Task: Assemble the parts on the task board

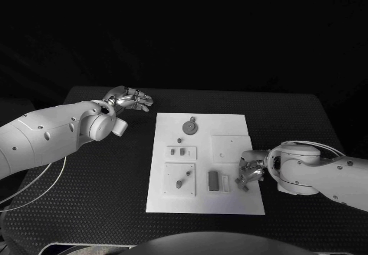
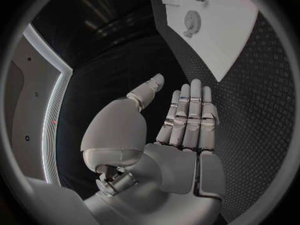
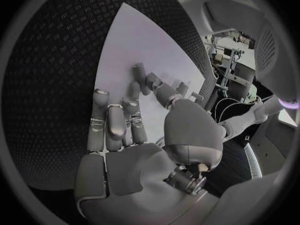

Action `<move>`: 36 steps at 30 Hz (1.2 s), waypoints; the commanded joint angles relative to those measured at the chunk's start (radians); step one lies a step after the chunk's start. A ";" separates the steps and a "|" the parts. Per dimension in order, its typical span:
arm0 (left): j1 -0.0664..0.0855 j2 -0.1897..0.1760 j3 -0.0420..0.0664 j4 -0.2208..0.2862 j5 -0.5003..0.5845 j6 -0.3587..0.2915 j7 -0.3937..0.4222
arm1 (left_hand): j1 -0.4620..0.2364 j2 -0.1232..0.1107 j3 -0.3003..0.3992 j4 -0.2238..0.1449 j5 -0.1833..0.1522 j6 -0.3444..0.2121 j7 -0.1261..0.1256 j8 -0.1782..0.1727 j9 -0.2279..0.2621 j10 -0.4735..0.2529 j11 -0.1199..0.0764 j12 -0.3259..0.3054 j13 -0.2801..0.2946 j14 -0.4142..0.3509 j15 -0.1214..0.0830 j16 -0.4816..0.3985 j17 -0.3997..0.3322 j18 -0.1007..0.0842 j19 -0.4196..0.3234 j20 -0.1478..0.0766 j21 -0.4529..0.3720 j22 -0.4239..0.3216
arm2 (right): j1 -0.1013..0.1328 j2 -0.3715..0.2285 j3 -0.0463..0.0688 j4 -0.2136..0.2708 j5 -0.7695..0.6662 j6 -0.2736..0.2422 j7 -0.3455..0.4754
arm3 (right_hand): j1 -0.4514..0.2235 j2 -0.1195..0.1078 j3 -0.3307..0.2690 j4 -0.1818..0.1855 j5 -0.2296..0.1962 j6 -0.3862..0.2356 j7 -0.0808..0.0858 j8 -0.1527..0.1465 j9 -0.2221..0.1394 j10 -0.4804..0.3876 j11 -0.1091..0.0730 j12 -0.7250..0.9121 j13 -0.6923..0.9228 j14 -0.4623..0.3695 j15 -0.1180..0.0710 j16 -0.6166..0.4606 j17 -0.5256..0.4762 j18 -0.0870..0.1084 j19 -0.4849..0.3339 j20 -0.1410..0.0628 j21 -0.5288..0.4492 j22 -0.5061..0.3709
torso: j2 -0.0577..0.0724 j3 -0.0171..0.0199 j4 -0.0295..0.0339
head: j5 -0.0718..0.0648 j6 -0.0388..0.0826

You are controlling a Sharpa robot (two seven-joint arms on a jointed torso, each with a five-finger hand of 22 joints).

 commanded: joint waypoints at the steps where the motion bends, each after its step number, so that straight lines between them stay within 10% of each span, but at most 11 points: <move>1: 0.001 0.001 0.001 0.003 0.006 0.013 0.007 | -0.011 0.001 -0.003 0.003 -0.005 -0.005 -0.002 0.004 -0.001 -0.004 -0.001 0.005 -0.001 0.006 0.001 -0.003 0.002 -0.015 0.001 0.000 0.003 -0.002 | -0.010 0.005 -0.008 -0.011 0.203 -0.146 0.005 | 0.079 0.093 -0.009 -0.001 0.002 -0.029 0.035 -0.102 0.004 0.011 -0.001 0.000 -0.002 0.010 0.000 0.003 0.002 0.006 0.004 -0.002 0.006 0.016 | 0.000 -0.0004 0.0008 | 0.000 0.001; 6: 0.001 0.000 0.001 0.004 0.006 0.015 0.006 | -0.011 0.001 -0.003 0.003 -0.005 -0.005 -0.002 0.004 -0.001 -0.004 -0.001 0.005 -0.001 0.006 0.001 -0.004 0.002 -0.015 0.001 0.000 0.003 -0.002 | -0.010 0.009 -0.007 -0.009 0.365 -0.210 0.004 | 0.077 0.092 -0.014 -0.001 0.002 -0.025 0.033 -0.100 0.004 0.013 -0.002 0.001 -0.003 0.012 -0.001 0.003 0.001 0.006 0.006 -0.002 0.007 0.016 | 0.000 -0.0007 0.0010 | -0.001 0.001; 15: 0.001 -0.004 0.000 0.007 0.006 0.015 0.003 | -0.012 0.001 -0.003 0.004 -0.005 -0.005 -0.002 0.004 -0.002 -0.004 -0.001 0.005 -0.002 0.006 0.001 -0.005 0.003 -0.015 0.001 0.000 0.003 -0.002 | -0.008 0.001 -0.008 0.000 0.426 -0.176 -0.016 | 0.063 0.095 -0.023 0.000 0.002 -0.020 0.029 -0.098 0.002 0.017 -0.006 0.001 -0.004 0.017 -0.004 0.002 0.002 0.006 0.010 -0.001 0.006 0.014 | 0.000 -0.0014 0.0000 | 0.004 -0.003; 24: 0.001 -0.004 0.000 0.008 0.006 0.016 0.002 | -0.012 0.001 -0.004 0.005 -0.005 -0.005 -0.002 0.004 -0.002 -0.004 -0.001 0.005 -0.002 0.006 0.001 -0.006 0.004 -0.015 0.000 0.000 0.003 -0.002 | -0.008 -0.001 -0.008 0.020 0.215 -0.109 -0.018 | 0.044 0.085 -0.032 0.002 0.002 -0.014 0.025 -0.097 -0.001 0.019 -0.009 0.000 -0.005 0.018 -0.007 0.001 -0.001 0.006 0.011 0.001 0.005 0.013 | 0.000 0.0001 -0.0020 | 0.005 -0.002; 36: 0.001 -0.004 0.000 0.007 0.006 0.018 -0.001 | -0.013 0.000 -0.004 0.005 -0.005 -0.005 -0.002 0.004 -0.002 -0.005 -0.001 0.005 -0.002 0.006 0.001 -0.007 0.005 -0.015 0.000 0.001 0.003 -0.002 | -0.008 0.000 -0.008 0.012 -0.080 -0.138 0.014 | -0.057 -0.049 -0.011 0.062 0.002 -0.027 0.036 -0.118 -0.027 0.002 0.000 -0.015 -0.012 -0.022 0.000 -0.021 -0.062 0.006 0.013 0.007 -0.013 0.003 | 0.000 0.0007 -0.0011 | 0.002 -0.002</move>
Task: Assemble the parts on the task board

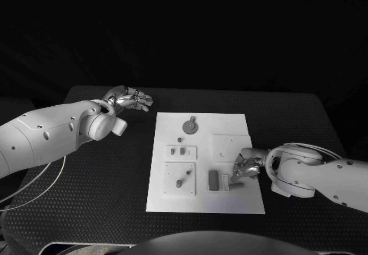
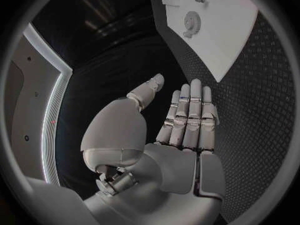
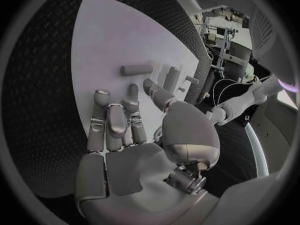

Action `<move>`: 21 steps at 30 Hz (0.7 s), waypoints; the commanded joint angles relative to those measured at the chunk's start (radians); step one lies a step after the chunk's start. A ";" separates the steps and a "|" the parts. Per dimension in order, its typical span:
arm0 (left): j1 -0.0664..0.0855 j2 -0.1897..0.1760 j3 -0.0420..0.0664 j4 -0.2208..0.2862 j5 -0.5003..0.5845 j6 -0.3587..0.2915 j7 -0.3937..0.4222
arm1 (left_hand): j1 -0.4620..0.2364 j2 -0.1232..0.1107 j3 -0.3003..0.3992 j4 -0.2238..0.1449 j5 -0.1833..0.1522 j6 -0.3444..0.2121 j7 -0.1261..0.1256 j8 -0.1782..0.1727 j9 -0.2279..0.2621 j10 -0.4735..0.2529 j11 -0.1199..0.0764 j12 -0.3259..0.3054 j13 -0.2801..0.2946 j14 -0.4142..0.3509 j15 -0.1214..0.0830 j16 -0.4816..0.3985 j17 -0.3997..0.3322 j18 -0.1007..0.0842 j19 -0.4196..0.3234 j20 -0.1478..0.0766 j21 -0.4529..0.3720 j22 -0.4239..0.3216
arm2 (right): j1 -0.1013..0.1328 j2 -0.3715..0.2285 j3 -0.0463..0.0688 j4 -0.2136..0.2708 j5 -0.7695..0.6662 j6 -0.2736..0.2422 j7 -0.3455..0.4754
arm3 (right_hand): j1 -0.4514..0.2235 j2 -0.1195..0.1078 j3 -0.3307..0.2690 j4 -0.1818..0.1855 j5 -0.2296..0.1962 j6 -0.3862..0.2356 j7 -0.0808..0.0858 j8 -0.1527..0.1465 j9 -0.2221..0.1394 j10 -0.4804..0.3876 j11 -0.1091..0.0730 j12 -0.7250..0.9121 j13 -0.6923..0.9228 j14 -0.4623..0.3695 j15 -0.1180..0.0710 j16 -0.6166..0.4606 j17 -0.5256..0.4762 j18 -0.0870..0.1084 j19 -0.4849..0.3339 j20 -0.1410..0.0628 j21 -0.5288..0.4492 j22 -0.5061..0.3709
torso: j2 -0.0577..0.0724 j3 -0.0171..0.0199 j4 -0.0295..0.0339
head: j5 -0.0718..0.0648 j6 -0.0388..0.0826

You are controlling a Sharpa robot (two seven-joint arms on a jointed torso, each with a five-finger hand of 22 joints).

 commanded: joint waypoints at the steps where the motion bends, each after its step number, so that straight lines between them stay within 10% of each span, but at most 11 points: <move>1: 0.001 0.002 0.001 0.002 0.006 0.015 0.004 | -0.013 0.000 -0.002 0.003 -0.005 -0.005 -0.002 0.004 -0.001 -0.005 -0.001 0.005 -0.002 0.006 0.001 -0.007 0.001 -0.015 0.000 0.001 0.003 -0.001 | -0.004 -0.002 -0.003 -0.013 -0.169 -0.014 0.025 | -0.008 -0.027 0.012 0.021 -0.004 -0.005 0.009 -0.009 -0.022 -0.006 0.001 -0.006 -0.001 -0.011 -0.001 -0.008 -0.009 0.003 0.002 0.003 -0.006 0.003 | 0.000 -0.0001 0.0006 | 0.000 0.001; 7: 0.001 0.001 0.001 0.001 0.006 0.015 0.004 | -0.013 0.000 -0.002 0.004 -0.005 -0.005 -0.002 0.004 -0.002 -0.005 0.000 0.005 -0.002 0.006 0.001 -0.007 0.002 -0.015 0.000 0.001 0.003 -0.001 | -0.003 -0.006 -0.003 -0.016 -0.185 -0.037 0.126 | -0.029 -0.075 0.038 0.079 -0.004 -0.008 0.011 -0.011 -0.028 -0.008 0.002 -0.007 -0.003 -0.013 -0.001 -0.010 -0.015 0.003 0.007 0.001 -0.009 0.003 | 0.000 0.0003 0.0010 | 0.001 0.002; 21: 0.001 0.000 0.000 0.000 0.006 0.017 0.003 | -0.014 0.001 -0.002 0.005 -0.005 -0.006 -0.001 0.004 -0.002 -0.005 0.000 0.004 -0.002 0.006 0.001 -0.009 0.003 -0.015 0.000 0.001 0.003 -0.001 | 0.015 -0.044 -0.003 0.031 -0.370 0.194 0.349 | -0.047 -0.135 0.036 0.132 -0.004 -0.017 0.015 -0.013 -0.034 -0.020 0.006 -0.009 -0.003 -0.035 0.003 -0.015 -0.034 0.003 0.001 0.002 -0.013 0.008 | 0.000 -0.0004 -0.0013 | 0.000 0.002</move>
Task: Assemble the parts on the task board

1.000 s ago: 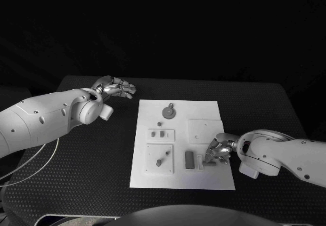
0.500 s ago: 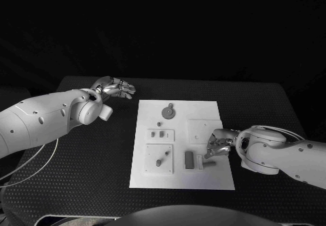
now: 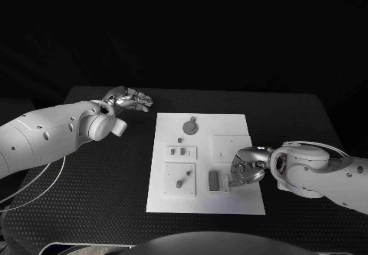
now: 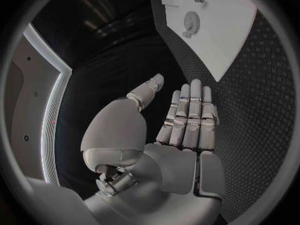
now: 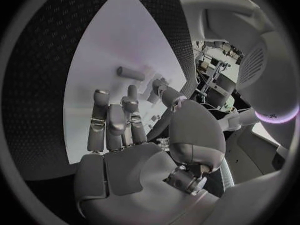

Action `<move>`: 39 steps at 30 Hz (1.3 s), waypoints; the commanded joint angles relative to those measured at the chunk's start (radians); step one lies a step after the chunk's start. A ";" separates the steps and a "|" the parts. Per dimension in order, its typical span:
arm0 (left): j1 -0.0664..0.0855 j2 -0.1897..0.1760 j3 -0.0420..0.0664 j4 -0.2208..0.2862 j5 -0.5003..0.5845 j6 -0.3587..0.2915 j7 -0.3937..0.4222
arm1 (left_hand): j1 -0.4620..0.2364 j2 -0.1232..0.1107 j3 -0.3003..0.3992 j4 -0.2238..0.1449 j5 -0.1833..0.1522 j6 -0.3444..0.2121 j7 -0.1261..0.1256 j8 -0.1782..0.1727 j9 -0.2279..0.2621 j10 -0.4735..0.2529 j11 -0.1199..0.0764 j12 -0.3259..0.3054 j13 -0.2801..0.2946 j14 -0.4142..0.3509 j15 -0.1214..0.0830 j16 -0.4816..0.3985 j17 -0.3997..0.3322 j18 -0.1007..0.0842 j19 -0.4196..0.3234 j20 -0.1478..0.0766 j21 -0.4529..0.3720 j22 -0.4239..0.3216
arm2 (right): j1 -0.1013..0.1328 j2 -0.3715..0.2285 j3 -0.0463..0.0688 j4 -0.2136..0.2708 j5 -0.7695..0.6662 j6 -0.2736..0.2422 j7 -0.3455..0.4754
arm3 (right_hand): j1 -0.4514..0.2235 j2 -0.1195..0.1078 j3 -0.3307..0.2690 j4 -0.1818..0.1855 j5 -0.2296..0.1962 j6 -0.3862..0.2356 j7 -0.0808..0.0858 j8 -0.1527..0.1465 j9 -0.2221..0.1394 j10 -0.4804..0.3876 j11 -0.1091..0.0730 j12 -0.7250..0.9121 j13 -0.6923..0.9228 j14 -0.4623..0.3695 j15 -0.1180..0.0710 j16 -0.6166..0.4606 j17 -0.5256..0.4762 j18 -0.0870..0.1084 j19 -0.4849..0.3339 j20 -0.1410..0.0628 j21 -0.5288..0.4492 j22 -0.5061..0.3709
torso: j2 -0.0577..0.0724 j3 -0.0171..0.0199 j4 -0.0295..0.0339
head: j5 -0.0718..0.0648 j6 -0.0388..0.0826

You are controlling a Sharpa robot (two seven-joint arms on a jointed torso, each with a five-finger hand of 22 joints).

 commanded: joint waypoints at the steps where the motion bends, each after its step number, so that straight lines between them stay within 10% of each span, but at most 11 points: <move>1: 0.001 0.003 0.001 0.002 0.006 0.015 0.005 | -0.010 -0.003 -0.002 0.005 -0.005 -0.006 -0.001 0.004 -0.001 -0.005 0.000 0.004 -0.001 0.006 0.001 -0.005 0.001 -0.015 0.000 0.001 0.003 -0.001 | 0.000 0.002 -0.001 0.008 -0.130 0.110 0.085 | -0.001 -0.015 -0.005 0.006 -0.004 -0.001 0.006 0.005 0.000 -0.009 -0.001 -0.003 0.000 -0.011 0.002 -0.006 -0.006 0.006 -0.008 0.002 -0.004 0.008 | 0.000 -0.0008 -0.0018 | -0.001 -0.001; 20: 0.001 0.000 0.001 0.002 0.006 0.018 0.002 | -0.011 -0.003 -0.002 0.006 -0.005 -0.006 -0.001 0.004 -0.001 -0.006 0.000 0.004 -0.001 0.007 0.001 -0.006 0.003 -0.015 0.000 0.001 0.003 -0.002 | -0.001 0.058 -0.002 -0.022 -0.480 0.086 0.057 | 0.033 -0.017 -0.012 -0.023 -0.004 0.008 0.004 0.015 0.001 -0.013 -0.003 -0.003 -0.001 -0.024 0.002 -0.007 -0.009 0.006 -0.020 0.005 -0.007 0.013 | 0.000 -0.0009 0.0007 | -0.002 -0.006; 30: 0.001 -0.001 0.000 0.002 0.006 0.021 0.000 | -0.011 -0.002 -0.002 0.006 -0.005 -0.006 -0.001 0.004 -0.001 -0.006 0.000 0.004 -0.001 0.007 0.001 -0.007 0.004 -0.015 0.000 0.001 0.003 -0.002 | -0.001 0.065 -0.025 -0.025 -0.512 0.144 0.060 | 0.095 -0.006 -0.005 -0.070 -0.004 0.026 -0.002 0.030 0.006 -0.010 -0.007 -0.002 -0.003 -0.026 -0.001 -0.007 -0.010 0.006 -0.022 0.007 -0.007 0.015 | 0.000 -0.0009 0.0001 | 0.000 -0.009; 39: 0.001 0.000 0.000 0.002 0.006 0.024 -0.001 | -0.012 -0.001 -0.002 0.008 -0.005 -0.007 -0.001 0.004 -0.002 -0.006 0.000 0.004 -0.002 0.007 0.001 -0.008 0.005 -0.015 0.000 0.001 0.003 -0.002 | -0.002 0.063 -0.025 -0.027 -0.499 0.057 0.052 | 0.078 0.003 -0.010 -0.054 -0.004 0.030 -0.003 0.035 0.009 -0.006 -0.009 -0.002 -0.006 -0.025 -0.002 -0.006 -0.011 0.006 -0.019 0.011 -0.008 0.014 | 0.000 0.0005 0.0007 | -0.002 -0.007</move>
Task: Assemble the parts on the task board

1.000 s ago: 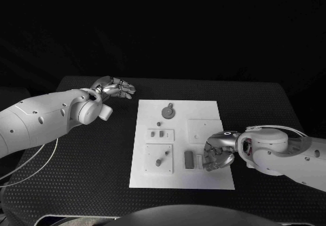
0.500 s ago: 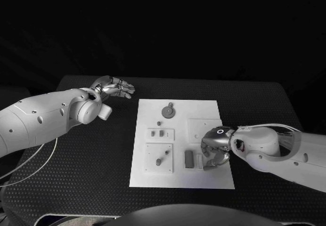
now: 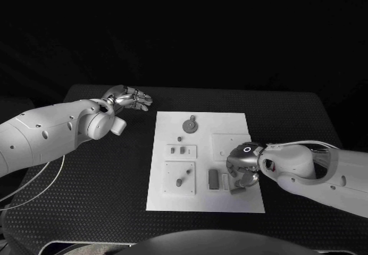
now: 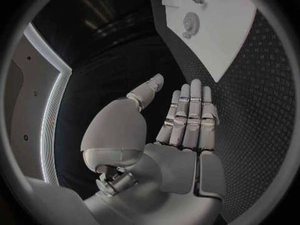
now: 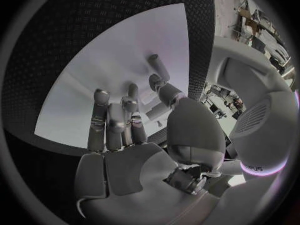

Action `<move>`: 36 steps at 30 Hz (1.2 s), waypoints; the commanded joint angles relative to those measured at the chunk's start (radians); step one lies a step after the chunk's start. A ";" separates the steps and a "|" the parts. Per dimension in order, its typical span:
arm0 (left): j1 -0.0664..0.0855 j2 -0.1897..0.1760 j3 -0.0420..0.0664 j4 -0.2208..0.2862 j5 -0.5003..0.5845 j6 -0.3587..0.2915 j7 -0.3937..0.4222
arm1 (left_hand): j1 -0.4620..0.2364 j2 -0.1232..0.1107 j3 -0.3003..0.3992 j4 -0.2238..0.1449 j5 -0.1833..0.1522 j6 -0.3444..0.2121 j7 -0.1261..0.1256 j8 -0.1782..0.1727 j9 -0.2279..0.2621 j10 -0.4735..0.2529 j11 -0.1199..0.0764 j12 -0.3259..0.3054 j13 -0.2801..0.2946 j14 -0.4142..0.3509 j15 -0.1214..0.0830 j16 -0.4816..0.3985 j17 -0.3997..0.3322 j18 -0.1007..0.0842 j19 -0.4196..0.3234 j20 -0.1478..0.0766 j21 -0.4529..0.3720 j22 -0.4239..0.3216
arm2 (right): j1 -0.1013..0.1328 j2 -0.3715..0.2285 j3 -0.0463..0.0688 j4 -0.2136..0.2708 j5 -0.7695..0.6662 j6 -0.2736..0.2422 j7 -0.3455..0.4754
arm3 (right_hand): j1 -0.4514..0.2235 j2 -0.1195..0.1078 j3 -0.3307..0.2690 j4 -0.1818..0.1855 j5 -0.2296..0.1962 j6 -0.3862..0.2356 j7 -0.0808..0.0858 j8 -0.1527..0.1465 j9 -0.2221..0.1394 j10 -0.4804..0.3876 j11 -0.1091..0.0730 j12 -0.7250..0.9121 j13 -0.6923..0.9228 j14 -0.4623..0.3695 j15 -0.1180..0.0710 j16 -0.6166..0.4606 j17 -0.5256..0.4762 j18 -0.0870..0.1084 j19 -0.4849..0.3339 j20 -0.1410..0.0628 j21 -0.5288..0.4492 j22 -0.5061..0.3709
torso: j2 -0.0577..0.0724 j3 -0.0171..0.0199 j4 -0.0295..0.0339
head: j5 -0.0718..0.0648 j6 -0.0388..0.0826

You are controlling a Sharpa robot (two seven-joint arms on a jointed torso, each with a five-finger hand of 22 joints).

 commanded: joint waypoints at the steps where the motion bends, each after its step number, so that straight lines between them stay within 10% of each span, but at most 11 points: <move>1: 0.001 0.002 0.000 0.002 0.005 0.016 0.004 | -0.012 -0.001 0.001 0.006 -0.005 -0.007 -0.001 0.004 -0.001 -0.006 0.000 0.004 -0.001 0.007 0.001 -0.004 0.002 -0.015 0.000 0.001 0.003 -0.002 | -0.008 -0.003 -0.007 -0.012 -0.027 -0.032 -0.021 | -0.009 0.012 0.001 0.011 -0.004 0.003 0.000 0.002 0.001 0.002 -0.009 -0.002 -0.001 -0.006 -0.005 0.000 -0.002 0.007 -0.001 0.001 -0.004 0.014 | 0.000 0.0014 0.0005 | -0.001 0.002; 7: 0.001 0.002 0.000 0.002 0.005 0.016 0.004 | -0.013 0.000 0.001 0.007 -0.005 -0.007 -0.001 0.004 -0.001 -0.007 0.000 0.004 -0.002 0.007 0.001 -0.005 0.003 -0.015 0.000 0.001 0.003 -0.002 | -0.008 -0.019 -0.007 -0.008 0.001 -0.111 -0.001 | -0.016 0.022 0.005 0.030 -0.004 -0.001 -0.001 0.002 0.000 0.009 -0.010 -0.001 -0.003 0.004 -0.007 0.002 0.004 0.007 0.006 -0.001 -0.003 0.013 | 0.000 0.0003 0.0008 | -0.002 0.004; 22: 0.001 0.002 -0.001 0.001 0.005 0.016 0.002 | -0.014 0.001 0.001 0.008 -0.005 -0.007 -0.001 0.004 -0.001 -0.007 0.000 0.004 -0.002 0.007 0.001 -0.006 0.004 -0.015 -0.001 0.001 0.003 -0.002 | 0.004 -0.076 -0.007 0.053 0.134 -0.028 0.065 | -0.047 -0.011 -0.010 0.056 -0.004 -0.020 0.005 -0.005 -0.004 0.007 -0.004 -0.003 -0.006 0.000 -0.004 -0.002 -0.006 0.007 0.005 -0.002 -0.008 0.012 | 0.000 0.0005 -0.0003 | -0.002 0.006; 36: 0.001 0.004 -0.002 0.000 0.005 0.022 0.000 | -0.014 0.000 0.001 0.009 -0.005 -0.008 -0.001 0.004 -0.002 -0.008 0.001 0.004 -0.002 0.007 0.001 -0.007 0.005 -0.015 -0.001 0.001 0.003 -0.003 | 0.004 -0.059 -0.007 0.048 0.026 0.000 0.044 | -0.010 -0.016 -0.024 -0.003 -0.004 -0.039 0.013 -0.010 -0.008 -0.023 0.003 -0.008 -0.003 -0.027 0.004 -0.009 -0.004 0.007 -0.023 0.005 -0.020 0.016 | 0.000 -0.0002 -0.0003 | -0.007 0.006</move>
